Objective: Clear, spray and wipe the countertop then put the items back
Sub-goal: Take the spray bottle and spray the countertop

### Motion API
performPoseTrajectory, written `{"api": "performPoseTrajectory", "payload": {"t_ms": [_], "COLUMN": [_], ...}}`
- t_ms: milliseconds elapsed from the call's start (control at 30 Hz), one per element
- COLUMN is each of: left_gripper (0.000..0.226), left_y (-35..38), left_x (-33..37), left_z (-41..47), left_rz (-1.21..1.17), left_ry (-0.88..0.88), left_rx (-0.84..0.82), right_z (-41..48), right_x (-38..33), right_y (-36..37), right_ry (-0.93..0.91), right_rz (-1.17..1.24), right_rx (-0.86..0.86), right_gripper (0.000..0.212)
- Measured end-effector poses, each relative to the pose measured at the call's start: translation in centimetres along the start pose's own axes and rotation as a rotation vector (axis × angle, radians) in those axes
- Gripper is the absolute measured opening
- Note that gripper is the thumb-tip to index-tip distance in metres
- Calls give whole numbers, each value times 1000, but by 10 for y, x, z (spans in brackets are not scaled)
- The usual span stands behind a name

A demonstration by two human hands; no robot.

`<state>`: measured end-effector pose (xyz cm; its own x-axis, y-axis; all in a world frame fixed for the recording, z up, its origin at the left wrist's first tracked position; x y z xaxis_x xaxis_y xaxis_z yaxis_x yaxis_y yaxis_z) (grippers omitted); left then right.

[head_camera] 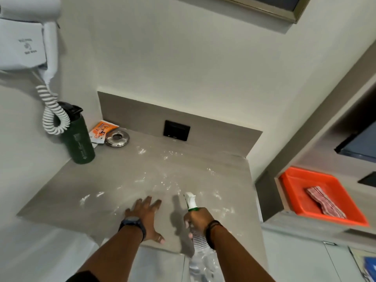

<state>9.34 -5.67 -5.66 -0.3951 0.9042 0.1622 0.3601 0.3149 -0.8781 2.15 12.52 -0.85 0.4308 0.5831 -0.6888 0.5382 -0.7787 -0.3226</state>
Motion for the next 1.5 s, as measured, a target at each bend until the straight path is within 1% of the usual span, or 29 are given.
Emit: {"api": "performPoseTrajectory", "payload": {"t_ms": [133, 300, 367, 433, 533, 600, 667, 767, 867, 933, 967, 1033, 1100, 1167, 1233, 1300, 1400, 1433, 1500], "left_gripper": [130, 129, 130, 131, 132, 132, 131, 128, 127, 131, 134, 137, 137, 137, 122, 102, 83, 80, 78], "left_y": [3, 12, 16, 18, 18, 18, 16, 11, 2, -9, -17, -33, -49, -64, -76, -88, -103, -106, -108], "left_x": [4, 32, 46, 56, 66, 70, 73, 81, 91, 107, 119, 157, 212, 272, 337, 393, 450, 467, 495], "left_z": [-9, -13, -12, -8, 1, 11, 20, 34, 48, 55, 57, 61, 64, 68, 75, 89, 115, 124, 134], "left_rz": [10, 23, 31, 57, 66, 56, 30, 6, -29, -108, -165, -300, -457, -655, -889, -1050, -1156, -1151, -1108], "left_ry": [39, 109, 134, 149, 151, 146, 135, 100, 42, 25, 38, 118, 235, 327, 417, 421, 335, 338, 362], "left_rx": [7, -18, -27, -32, -39, -43, -39, -13, 0, 10, 21, 51, 74, 71, 44, 71, 185, 213, 259], "right_z": [-15, -35, -38, -37, -30, -22, -13, 5, 24, 33, 35, 36, 34, 28, 20, 15, 15, 18, 25], "right_x": [34, 62, 66, 63, 50, 36, 16, -20, -54, -69, -76, -90, -105, -123, -137, -145, -141, -136, -123], "right_y": [-5, -64, -88, -106, -131, -145, -154, -165, -171, -182, -191, -216, -248, -276, -306, -339, -391, -408, -436], "right_ry": [45, 71, 71, 63, 29, 0, -37, -109, -173, -223, -253, -315, -383, -471, -575, -667, -743, -744, -713], "right_rz": [106, 198, 198, 168, 128, 126, 131, 165, 119, 80, 75, 100, 127, 107, 58, 48, 97, 107, 100], "right_rx": [136, 371, 407, 402, 422, 415, 380, 318, 246, 209, 206, 229, 244, 250, 261, 294, 374, 398, 465], "right_gripper": [5, 7, 8, 7, 15, 12, 8, 10, 7, 7, 6, 7, 16, 31, 39, 45, 63, 66, 62]}}
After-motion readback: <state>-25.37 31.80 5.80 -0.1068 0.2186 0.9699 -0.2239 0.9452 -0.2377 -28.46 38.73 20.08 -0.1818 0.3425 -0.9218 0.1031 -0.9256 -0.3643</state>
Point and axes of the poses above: each hand's wrist, its own z-axis towards the middle knuckle, its own y-axis out of the palm, x = y × z, the point moved 6 cm from there along z, towards the middle knuckle, and after that the axes turned 4 degrees about x, right-handed, at the moved point
